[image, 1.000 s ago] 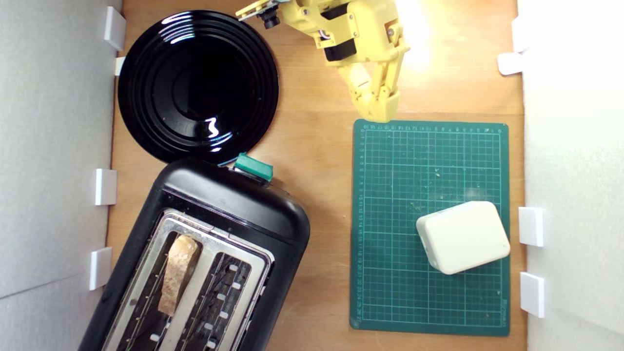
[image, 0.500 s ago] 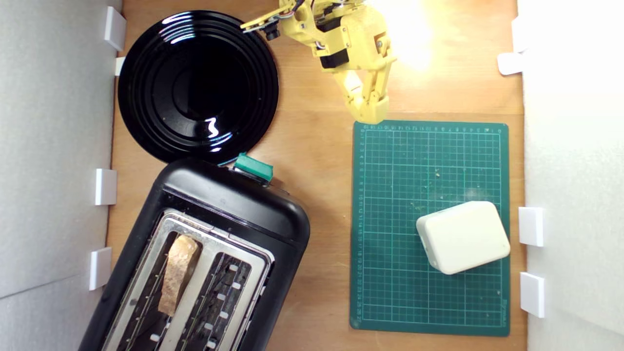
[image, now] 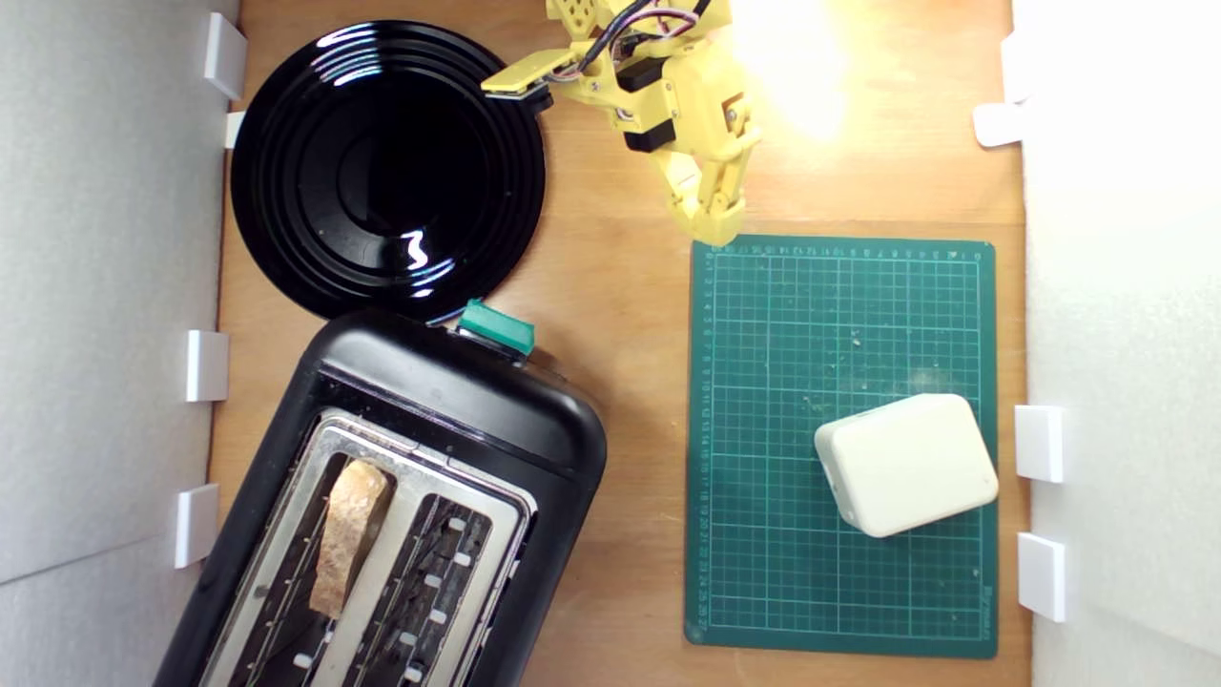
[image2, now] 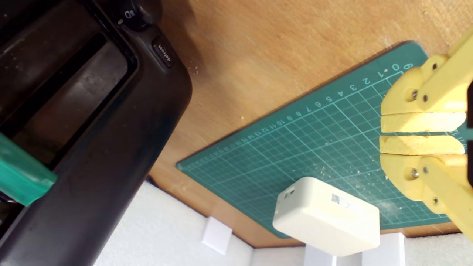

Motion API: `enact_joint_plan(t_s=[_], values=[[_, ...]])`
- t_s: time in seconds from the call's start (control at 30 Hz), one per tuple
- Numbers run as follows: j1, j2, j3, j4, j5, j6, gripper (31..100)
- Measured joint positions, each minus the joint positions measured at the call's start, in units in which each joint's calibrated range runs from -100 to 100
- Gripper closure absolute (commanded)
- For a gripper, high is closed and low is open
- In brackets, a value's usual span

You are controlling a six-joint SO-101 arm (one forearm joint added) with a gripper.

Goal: Pick bread and place in toaster

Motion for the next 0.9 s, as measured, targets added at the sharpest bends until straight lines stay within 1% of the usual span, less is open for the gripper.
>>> enact_joint_plan(t_s=[0.33,0.5,0.8,0.9], values=[[0.0,0.2,1.4,0.0,0.0,0.0,99.3],[0.0,0.2,1.4,0.0,0.0,-1.6,99.4],[0.0,0.2,1.4,0.1,0.1,-0.9,99.3],[0.0,0.2,1.4,0.1,2.7,-0.1,99.3]])
